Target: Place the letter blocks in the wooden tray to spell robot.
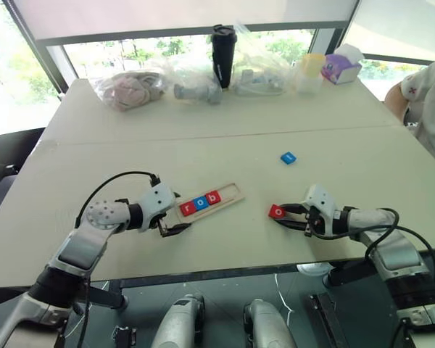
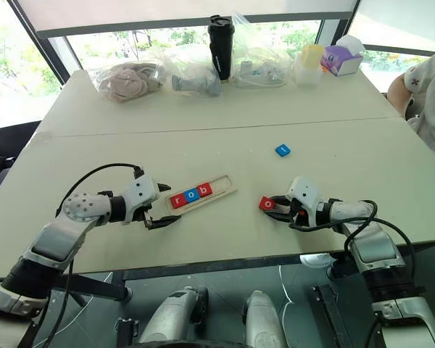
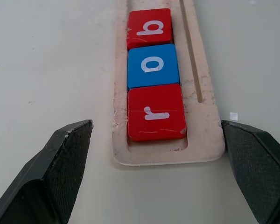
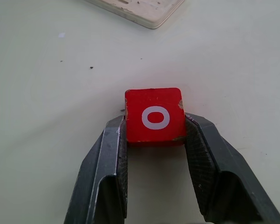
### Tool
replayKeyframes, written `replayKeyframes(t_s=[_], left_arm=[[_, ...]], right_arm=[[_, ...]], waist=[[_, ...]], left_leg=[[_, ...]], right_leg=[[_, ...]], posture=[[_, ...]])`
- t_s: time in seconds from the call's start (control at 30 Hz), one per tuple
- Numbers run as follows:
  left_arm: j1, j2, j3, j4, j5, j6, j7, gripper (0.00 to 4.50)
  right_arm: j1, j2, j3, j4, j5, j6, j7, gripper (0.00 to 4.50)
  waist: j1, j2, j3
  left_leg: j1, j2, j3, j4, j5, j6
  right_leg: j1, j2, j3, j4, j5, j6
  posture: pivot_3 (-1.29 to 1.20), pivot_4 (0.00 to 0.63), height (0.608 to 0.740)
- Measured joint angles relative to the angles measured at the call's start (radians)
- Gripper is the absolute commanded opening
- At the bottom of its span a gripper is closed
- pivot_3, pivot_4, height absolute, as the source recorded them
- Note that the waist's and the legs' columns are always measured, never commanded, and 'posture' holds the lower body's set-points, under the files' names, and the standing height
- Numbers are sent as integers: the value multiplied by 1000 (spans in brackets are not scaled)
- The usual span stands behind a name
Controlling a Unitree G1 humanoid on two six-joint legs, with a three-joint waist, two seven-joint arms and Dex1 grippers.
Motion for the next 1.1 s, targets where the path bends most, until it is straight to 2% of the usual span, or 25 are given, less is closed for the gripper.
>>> replayKeyframes(t_s=[0.3, 0.4, 0.5, 0.63, 0.77, 0.9, 1.1], left_arm=[[-28, 12, 0, 52, 44, -52, 36, 4500], [-35, 28, 7, 69, 43, -59, 33, 4500], [-43, 66, 31, 93, 38, -67, 20, 4500], [-7, 162, 124, 89, -46, 8, -80, 4500], [53, 237, 211, -63, -201, 151, -198, 4500], [85, 260, 281, -182, -297, 263, -212, 4500], [89, 255, 361, -298, -407, 383, -163, 4500]], right_arm=[[-5, -24, 0, -119, 39, 74, 37, 1143], [-67, -25, 5, -140, 64, 123, 57, 1143], [-208, -22, 47, -120, 59, 186, 69, 1143], [-402, 55, 129, 39, -7, 175, 69, 1143], [-538, 146, 270, 211, -114, 131, 91, 1143], [-596, 244, 321, 372, -173, 58, 73, 1143], [-616, 267, 332, 460, -201, -6, 114, 1143]], waist=[[-6, 0, 0], [-9, 0, 0], [-14, 0, 0], [-17, 0, 0], [-6, 0, 0], [-3, 0, 0], [-9, 0, 0]], left_leg=[[2, 0, 0, -1, 0, 0], [2, 1, 0, -2, 0, 0], [2, 2, 1, -3, 0, 0], [-2, 2, 2, -5, 0, 0], [-15, 1, 3, -3, 0, 0], [-15, 0, 3, -2, 0, 0], [-13, 0, 3, -2, 0, -1]], right_leg=[[0, 0, 0, 0, 0, 0], [0, 0, 0, 0, 0, 0], [-1, 0, 0, 0, 0, 0], [-7, 0, -1, 0, 0, -1], [-21, -1, -1, 1, 1, -1], [-20, -1, -2, 1, 3, -1], [-18, 1, -2, 2, 5, 2]], posture=[[0, 150, 740], [0, 150, 740], [0, 150, 740], [0, 150, 740], [0, 150, 740], [0, 150, 740], [0, 150, 740]])
